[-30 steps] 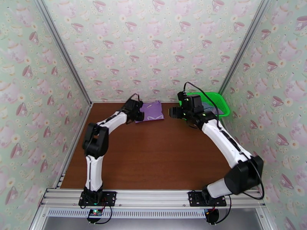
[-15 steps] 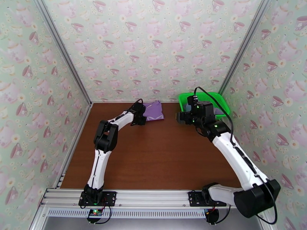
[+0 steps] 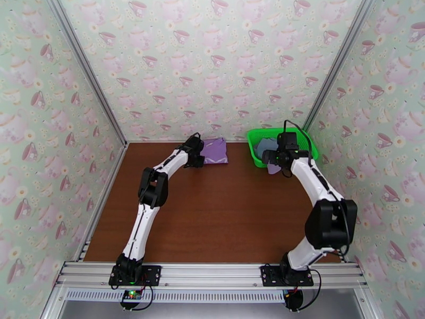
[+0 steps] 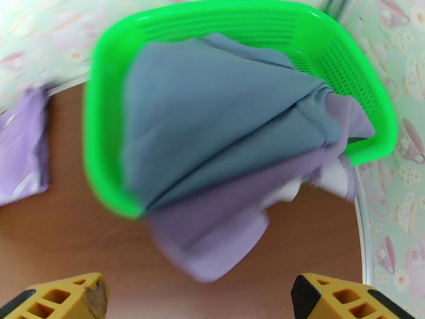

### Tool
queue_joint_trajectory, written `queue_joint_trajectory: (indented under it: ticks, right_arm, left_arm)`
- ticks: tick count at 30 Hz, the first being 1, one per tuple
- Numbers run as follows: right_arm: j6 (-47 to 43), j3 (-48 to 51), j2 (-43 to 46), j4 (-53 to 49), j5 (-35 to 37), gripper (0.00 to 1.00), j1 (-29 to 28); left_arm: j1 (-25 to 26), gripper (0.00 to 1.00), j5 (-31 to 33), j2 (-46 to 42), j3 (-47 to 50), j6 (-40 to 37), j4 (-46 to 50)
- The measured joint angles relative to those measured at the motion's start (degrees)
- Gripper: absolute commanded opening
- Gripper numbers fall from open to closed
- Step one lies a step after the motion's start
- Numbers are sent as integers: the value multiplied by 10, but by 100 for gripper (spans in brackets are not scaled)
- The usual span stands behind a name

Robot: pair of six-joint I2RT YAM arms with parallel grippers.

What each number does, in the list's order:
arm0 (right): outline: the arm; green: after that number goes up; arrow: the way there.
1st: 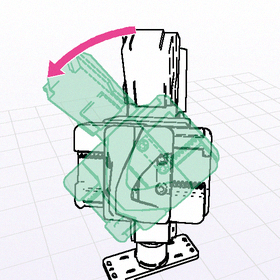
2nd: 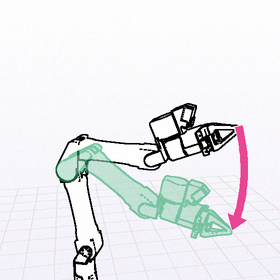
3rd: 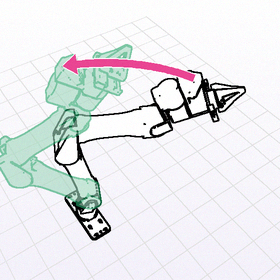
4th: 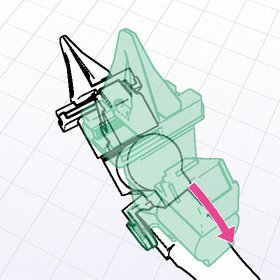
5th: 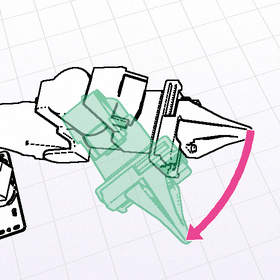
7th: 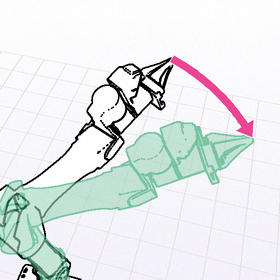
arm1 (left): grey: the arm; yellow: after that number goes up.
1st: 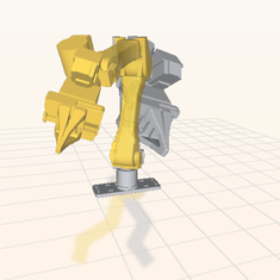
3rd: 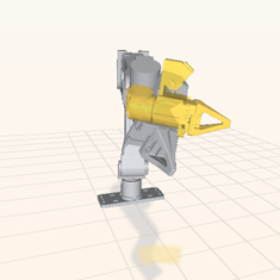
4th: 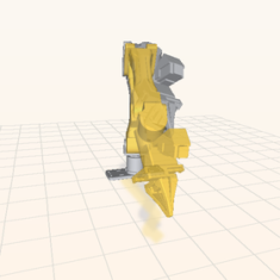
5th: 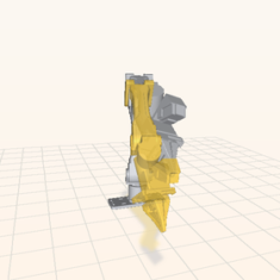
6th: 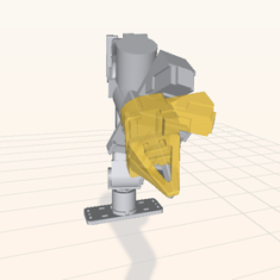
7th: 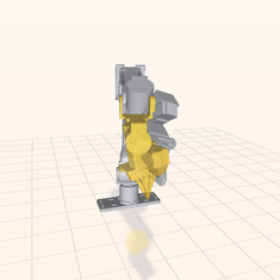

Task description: Fold and stack the mixed laundry pile

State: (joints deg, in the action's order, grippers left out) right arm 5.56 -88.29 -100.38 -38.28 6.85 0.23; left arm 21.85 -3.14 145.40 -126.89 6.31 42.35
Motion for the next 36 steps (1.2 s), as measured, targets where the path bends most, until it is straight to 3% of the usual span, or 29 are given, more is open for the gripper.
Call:
queue_joint_trajectory:
  ticks: [2, 4, 7, 12, 15, 20, 23, 36]
  right_arm:
    - [-9, -54, -43, -8, -2, 82, 12]
    - [-20, -105, -82, -15, -2, 78, 16]
    - [-34, -174, -136, -31, -6, 74, 17]
    - [-42, -217, -191, -49, -24, 70, 20]
    - [-43, -238, -219, -61, -44, 61, 24]
    - [-36, -278, -259, -71, -72, 14, 25]
    - [-26, -280, -264, -70, -82, 0, 26]
    - [3, -280, -209, -18, -88, 0, 26]
  left_arm:
    - [2, 24, -7, -22, 38, -3, -10]
    - [5, 39, -14, -57, 87, -7, -19]
    - [13, 47, -20, -136, 168, -5, -38]
    - [43, 48, -21, -283, 254, -6, -73]
    - [61, 46, -21, -359, 299, -5, -100]
    - [67, 43, -13, -423, 381, 2, -135]
    - [68, 42, -4, -430, 417, 10, -140]
    - [84, 40, 17, -483, 460, 36, -169]
